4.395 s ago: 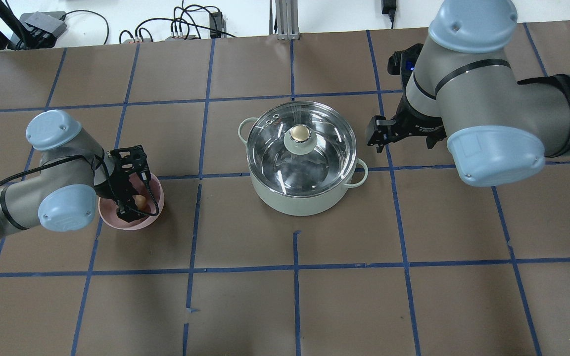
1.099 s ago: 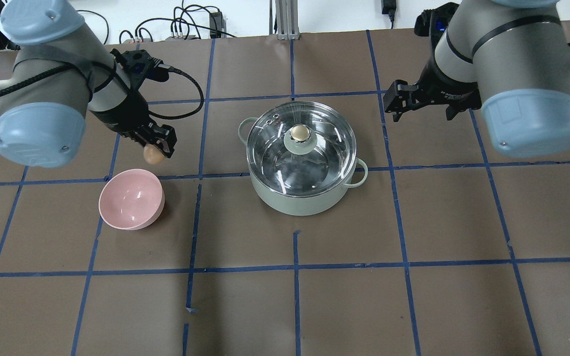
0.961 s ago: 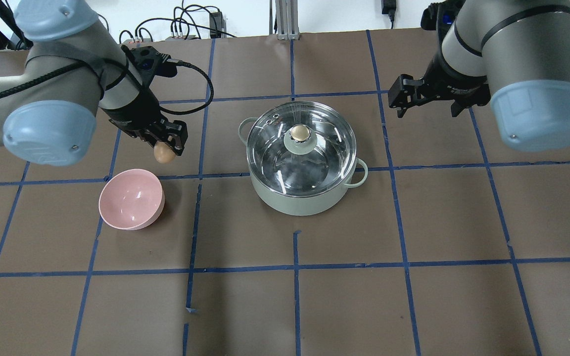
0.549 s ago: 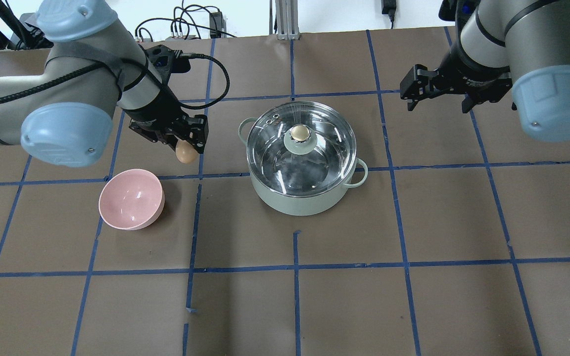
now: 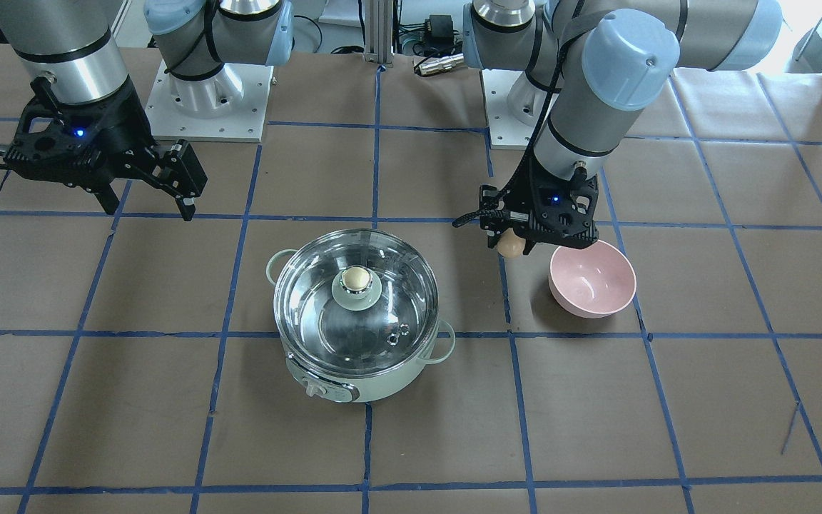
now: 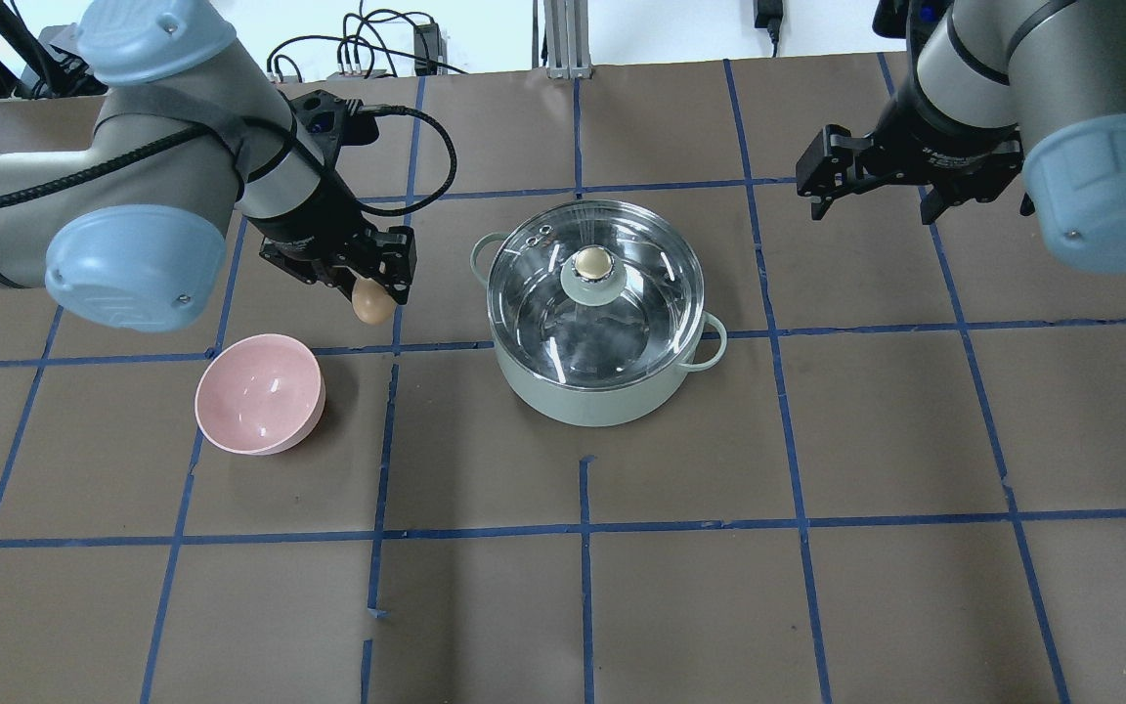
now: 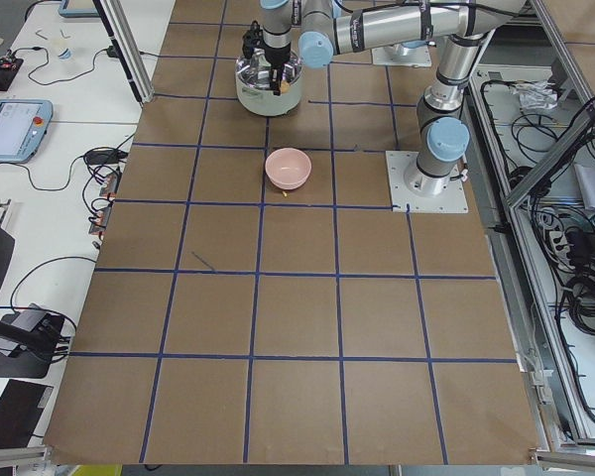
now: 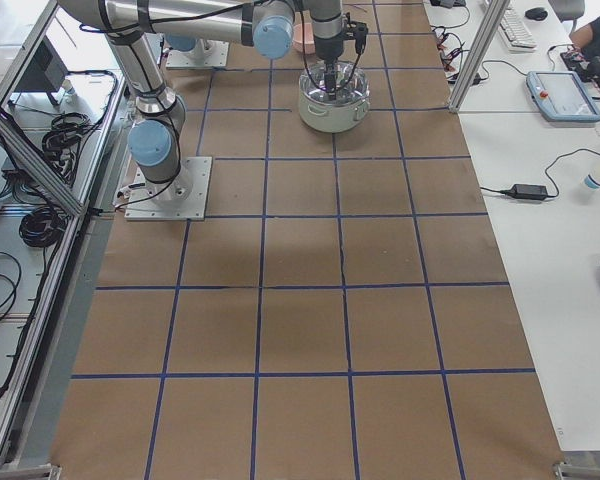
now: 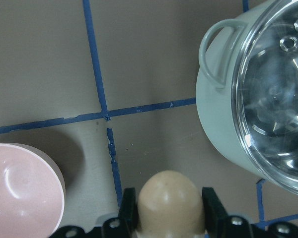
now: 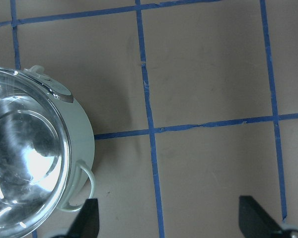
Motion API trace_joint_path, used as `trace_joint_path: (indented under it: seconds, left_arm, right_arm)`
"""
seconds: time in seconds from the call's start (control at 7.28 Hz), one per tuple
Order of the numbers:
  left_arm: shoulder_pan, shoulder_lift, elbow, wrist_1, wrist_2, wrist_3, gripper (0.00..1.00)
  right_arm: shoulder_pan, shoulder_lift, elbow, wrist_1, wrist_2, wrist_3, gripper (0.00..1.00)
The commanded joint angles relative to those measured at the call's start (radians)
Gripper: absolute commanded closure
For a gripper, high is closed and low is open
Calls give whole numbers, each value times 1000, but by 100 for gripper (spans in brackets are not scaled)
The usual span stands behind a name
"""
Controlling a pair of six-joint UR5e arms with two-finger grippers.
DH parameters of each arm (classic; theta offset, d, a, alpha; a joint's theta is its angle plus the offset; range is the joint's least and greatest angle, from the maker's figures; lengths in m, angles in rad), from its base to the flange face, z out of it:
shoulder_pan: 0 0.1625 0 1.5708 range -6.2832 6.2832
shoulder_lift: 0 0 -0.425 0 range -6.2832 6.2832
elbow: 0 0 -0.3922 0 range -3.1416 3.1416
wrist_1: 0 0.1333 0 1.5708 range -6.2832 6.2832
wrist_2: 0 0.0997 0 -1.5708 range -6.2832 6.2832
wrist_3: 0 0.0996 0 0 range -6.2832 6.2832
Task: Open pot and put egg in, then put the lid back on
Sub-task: 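Hold the egg with the left gripper while the right gripper moves over the lid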
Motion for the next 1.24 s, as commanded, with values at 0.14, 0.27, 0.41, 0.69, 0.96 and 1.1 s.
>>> trace_joint_path:
  seconds: [0.14,0.27,0.41,0.69,0.96,1.1]
  left_arm:
    - [0,0,0,-1,-1,1,99]
    - [0,0,-2,-1,-1,1,99]
    - [0,1,-3,-1,-1,0,99]
    - [0,1,-2,-1,-2,-3,99]
    - [0,1,-2,-1,-2,-5,99]
    - [0,1,-2,-1,-2,-5,99]
  right_arm:
    - [5,-4,10,40,46,3,0]
    - [0,-3,9,31,40,-7,0]
    - [3,-3,6,26,42,-7,0]
    - [5,-1,12,22,43,-3,0]
    - [2,-1,10,22,42,-7,0]
    - [2,-1,12,22,43,5,0]
